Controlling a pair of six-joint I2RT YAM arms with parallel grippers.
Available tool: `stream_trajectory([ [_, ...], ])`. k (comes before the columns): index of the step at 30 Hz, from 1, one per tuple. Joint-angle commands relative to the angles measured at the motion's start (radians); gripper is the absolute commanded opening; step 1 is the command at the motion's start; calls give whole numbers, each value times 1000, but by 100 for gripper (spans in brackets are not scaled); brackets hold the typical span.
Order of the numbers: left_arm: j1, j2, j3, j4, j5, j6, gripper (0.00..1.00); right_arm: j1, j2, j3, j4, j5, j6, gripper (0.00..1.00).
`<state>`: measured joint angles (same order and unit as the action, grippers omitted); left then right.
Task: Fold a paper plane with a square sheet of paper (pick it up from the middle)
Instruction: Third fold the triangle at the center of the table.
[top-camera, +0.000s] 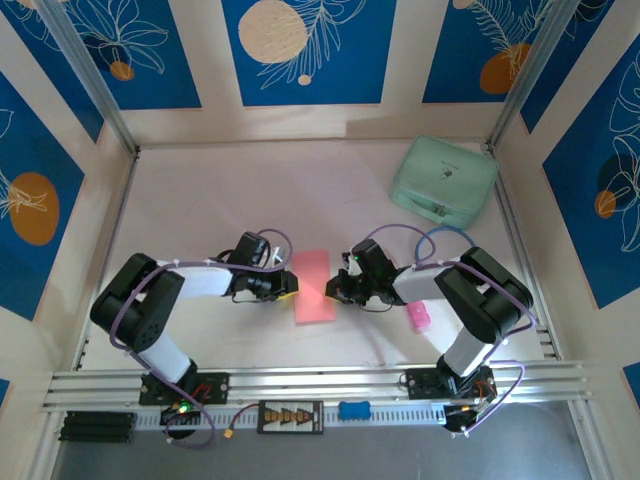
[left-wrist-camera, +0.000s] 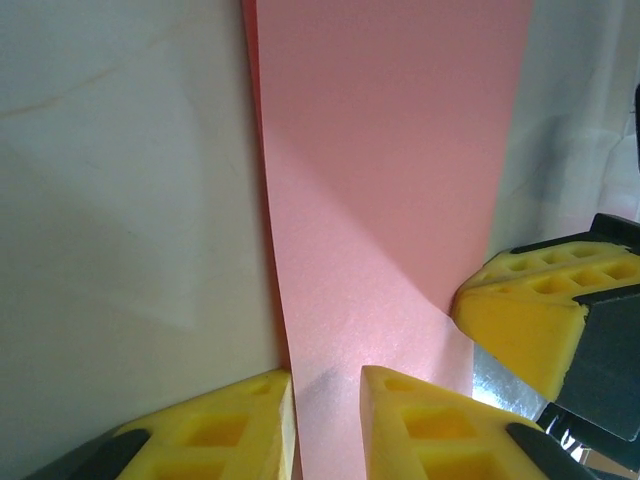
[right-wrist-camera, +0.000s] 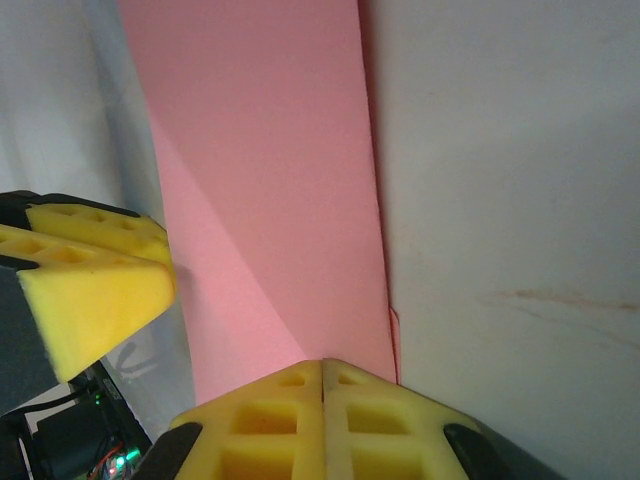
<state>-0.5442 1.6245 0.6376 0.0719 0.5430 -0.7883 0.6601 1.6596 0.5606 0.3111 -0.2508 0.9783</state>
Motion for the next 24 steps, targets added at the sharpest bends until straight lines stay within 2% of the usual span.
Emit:
stream_trajectory([
  [1, -13, 20, 20, 16, -15, -7, 23, 21, 34, -30, -86, 34, -1, 5],
  [12, -13, -30, -2, 16, -36, -33, 6, 31, 0, -23, -84, 29, -38, 9],
  [16, -12, -72, -17, -4, -56, -49, 2, 59, -75, -5, -96, 39, -108, 22],
  [20, -10, -109, -18, -52, -70, -66, 0, 136, -188, 56, -244, 179, -229, 44],
  [24, -2, -126, -4, -125, -77, -69, 0, 228, -242, 85, -316, 338, -359, 47],
])
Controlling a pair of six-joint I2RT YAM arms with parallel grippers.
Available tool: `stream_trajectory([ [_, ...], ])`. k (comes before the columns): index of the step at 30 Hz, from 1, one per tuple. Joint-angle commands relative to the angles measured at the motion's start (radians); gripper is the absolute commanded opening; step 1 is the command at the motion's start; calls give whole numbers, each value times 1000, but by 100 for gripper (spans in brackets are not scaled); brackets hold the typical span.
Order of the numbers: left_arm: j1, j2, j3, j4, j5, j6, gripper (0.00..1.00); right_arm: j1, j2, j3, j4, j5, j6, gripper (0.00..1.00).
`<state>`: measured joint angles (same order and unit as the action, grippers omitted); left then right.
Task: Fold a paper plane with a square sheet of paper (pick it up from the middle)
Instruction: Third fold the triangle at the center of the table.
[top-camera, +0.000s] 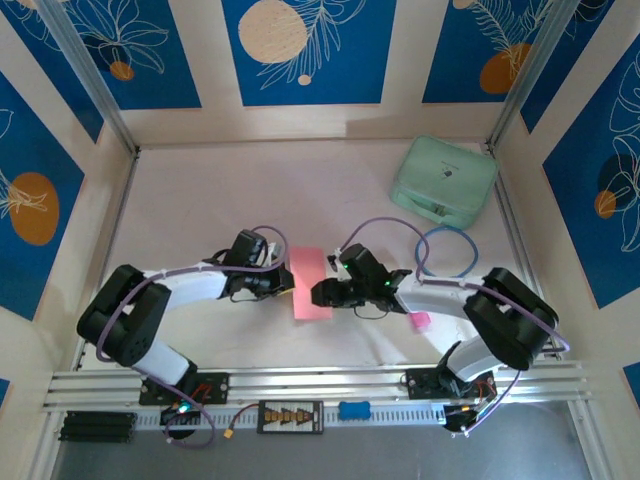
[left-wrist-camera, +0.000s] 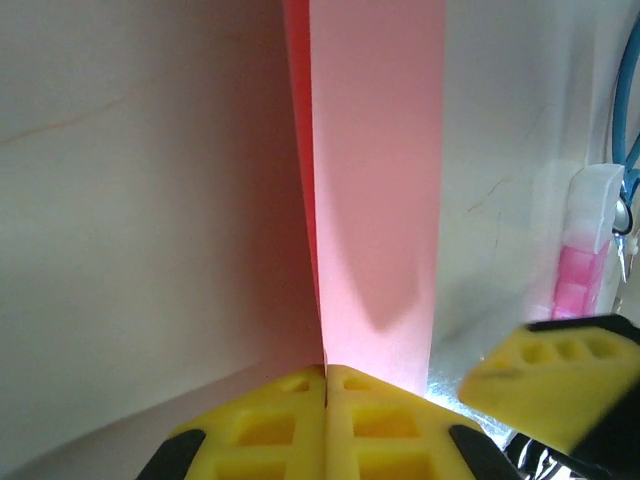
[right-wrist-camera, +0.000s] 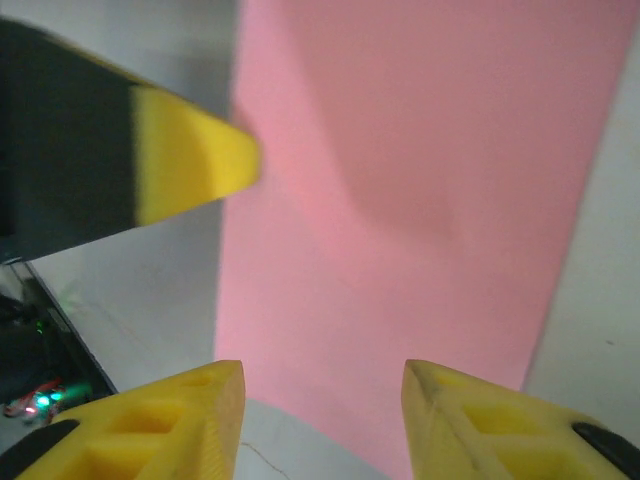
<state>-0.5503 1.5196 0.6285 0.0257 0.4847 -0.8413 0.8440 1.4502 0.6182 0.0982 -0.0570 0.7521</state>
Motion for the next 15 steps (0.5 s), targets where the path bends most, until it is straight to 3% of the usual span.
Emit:
stream_trajectory([
  [1, 6, -29, 3, -84, -20, -19, 0, 78, -39, 21, -95, 192, -177, 47],
  [6, 24, -59, -3, -90, -5, -41, 0, 291, -63, -66, 124, 527, -449, 54],
  [9, 28, -65, 1, -93, 11, -54, 0, 355, -30, -67, 180, 596, -576, 64],
  [15, 35, -85, -11, -95, 8, -64, 0, 474, 99, -53, 393, 682, -841, 66],
])
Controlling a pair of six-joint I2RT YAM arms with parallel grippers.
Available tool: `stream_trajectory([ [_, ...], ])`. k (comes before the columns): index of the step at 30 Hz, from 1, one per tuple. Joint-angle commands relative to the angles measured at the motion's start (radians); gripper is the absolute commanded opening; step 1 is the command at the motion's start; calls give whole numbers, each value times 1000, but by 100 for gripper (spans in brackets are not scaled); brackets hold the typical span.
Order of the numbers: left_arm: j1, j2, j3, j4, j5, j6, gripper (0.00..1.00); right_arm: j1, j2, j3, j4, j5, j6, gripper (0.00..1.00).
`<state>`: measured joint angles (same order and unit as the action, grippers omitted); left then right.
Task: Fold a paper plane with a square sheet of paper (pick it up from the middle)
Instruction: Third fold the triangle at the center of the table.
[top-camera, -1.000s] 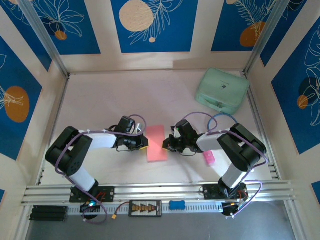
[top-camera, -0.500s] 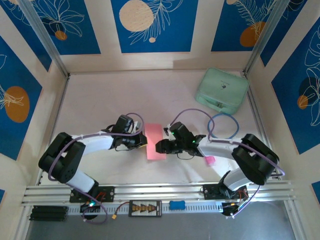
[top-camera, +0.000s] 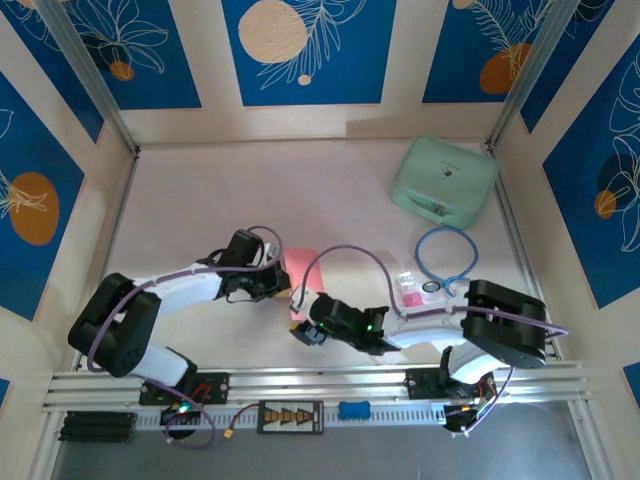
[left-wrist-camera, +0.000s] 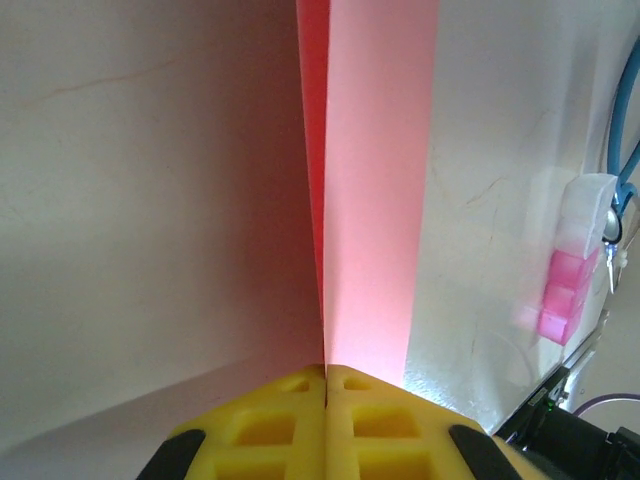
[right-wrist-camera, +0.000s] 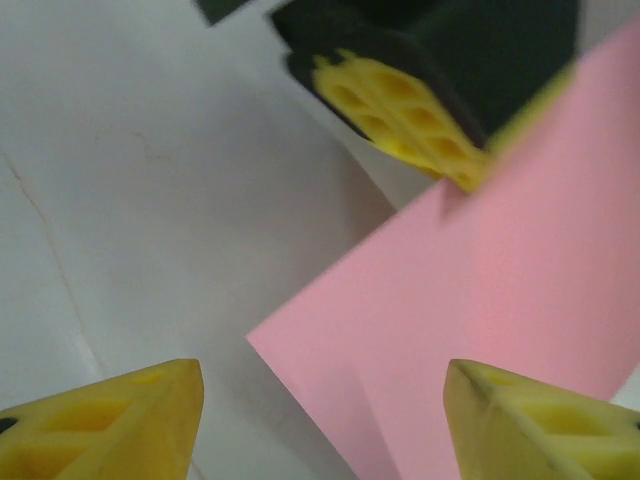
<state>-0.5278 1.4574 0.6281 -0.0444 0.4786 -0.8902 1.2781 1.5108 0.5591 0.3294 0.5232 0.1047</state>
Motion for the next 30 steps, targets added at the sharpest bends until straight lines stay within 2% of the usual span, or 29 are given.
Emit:
stream_trajectory([
  [1, 12, -23, -11, -24, 16, -18, 0, 55, 64, 13, 178, 118, -221, 66],
  [5, 17, -22, -11, -23, 20, -18, 0, 100, 152, 36, 265, 276, -329, 66],
  [8, 18, -20, -14, -17, 20, -18, 0, 105, 188, 46, 282, 341, -366, 65],
  [14, 19, -18, -16, -12, 25, -16, 0, 116, 207, 45, 267, 368, -337, 60],
  [22, 20, -17, -17, -12, 20, -16, 0, 129, 184, 35, 198, 356, -270, 44],
  [30, 21, -22, -12, -23, 15, -13, 0, 130, 155, 7, 204, 356, -241, 31],
])
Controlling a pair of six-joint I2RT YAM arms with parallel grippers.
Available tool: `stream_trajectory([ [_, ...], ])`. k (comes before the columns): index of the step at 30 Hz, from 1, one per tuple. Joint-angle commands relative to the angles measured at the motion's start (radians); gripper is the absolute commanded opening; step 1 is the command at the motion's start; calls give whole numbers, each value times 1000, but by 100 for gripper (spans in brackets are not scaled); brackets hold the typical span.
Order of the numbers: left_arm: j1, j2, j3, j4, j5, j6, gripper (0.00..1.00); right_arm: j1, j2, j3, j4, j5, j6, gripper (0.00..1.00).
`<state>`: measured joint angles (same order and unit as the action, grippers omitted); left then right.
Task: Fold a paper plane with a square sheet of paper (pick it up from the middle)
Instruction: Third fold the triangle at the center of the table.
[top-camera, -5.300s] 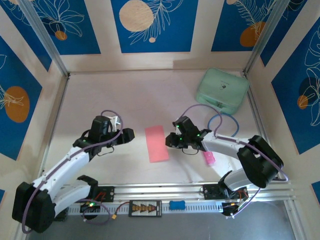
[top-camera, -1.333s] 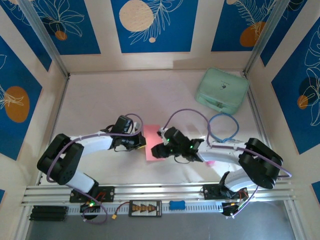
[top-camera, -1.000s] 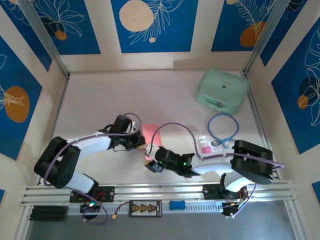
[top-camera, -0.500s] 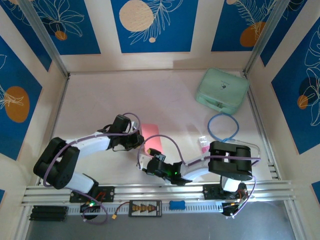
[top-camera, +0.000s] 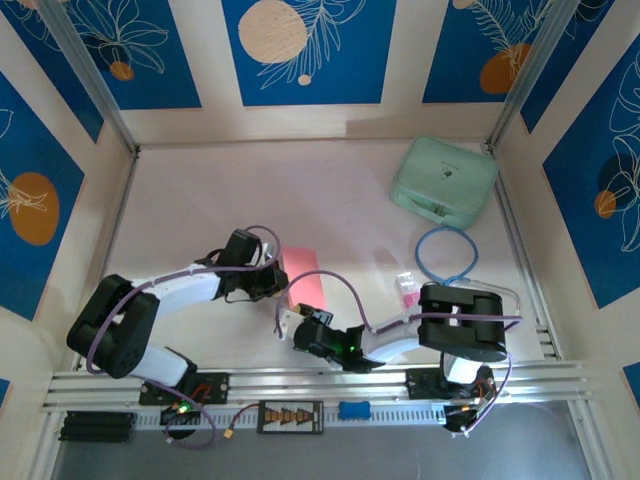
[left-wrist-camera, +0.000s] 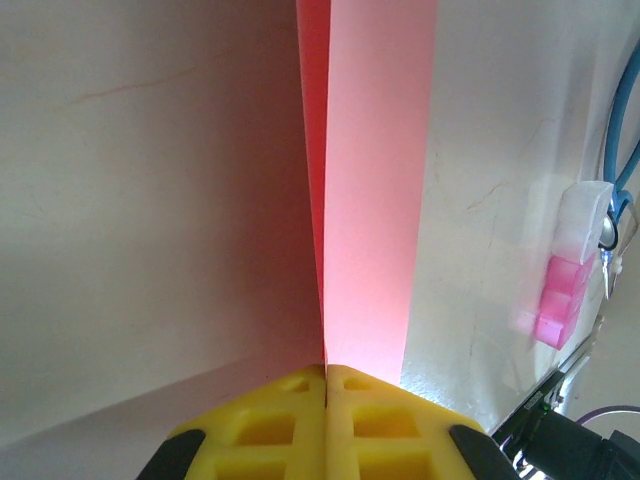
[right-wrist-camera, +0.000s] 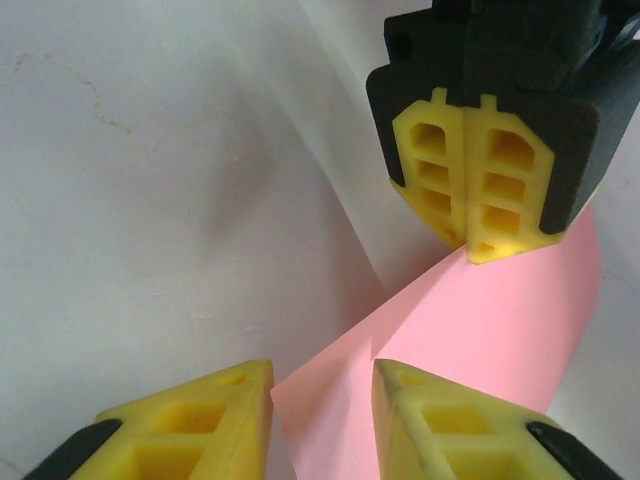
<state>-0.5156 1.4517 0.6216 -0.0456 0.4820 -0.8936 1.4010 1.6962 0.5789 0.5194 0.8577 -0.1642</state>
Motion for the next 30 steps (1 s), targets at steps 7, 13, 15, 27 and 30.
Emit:
stream_trajectory([
  [7, 12, -17, -3, -27, 9, -8, 0, 7, -32, -9, 9, 35, 50, 25],
  [13, 13, -21, -2, -30, 8, -6, 0, 7, -27, -7, -4, 43, 76, 22],
  [15, 13, -18, -2, -30, 9, -6, 0, 6, -29, -6, -6, 46, 80, 21],
  [27, 14, -20, -5, -30, 4, -7, 0, 0, -37, -5, -15, 42, 104, 4],
  [30, 15, -24, -6, -34, -3, -3, 0, -3, -42, -4, -25, 32, 120, 1],
])
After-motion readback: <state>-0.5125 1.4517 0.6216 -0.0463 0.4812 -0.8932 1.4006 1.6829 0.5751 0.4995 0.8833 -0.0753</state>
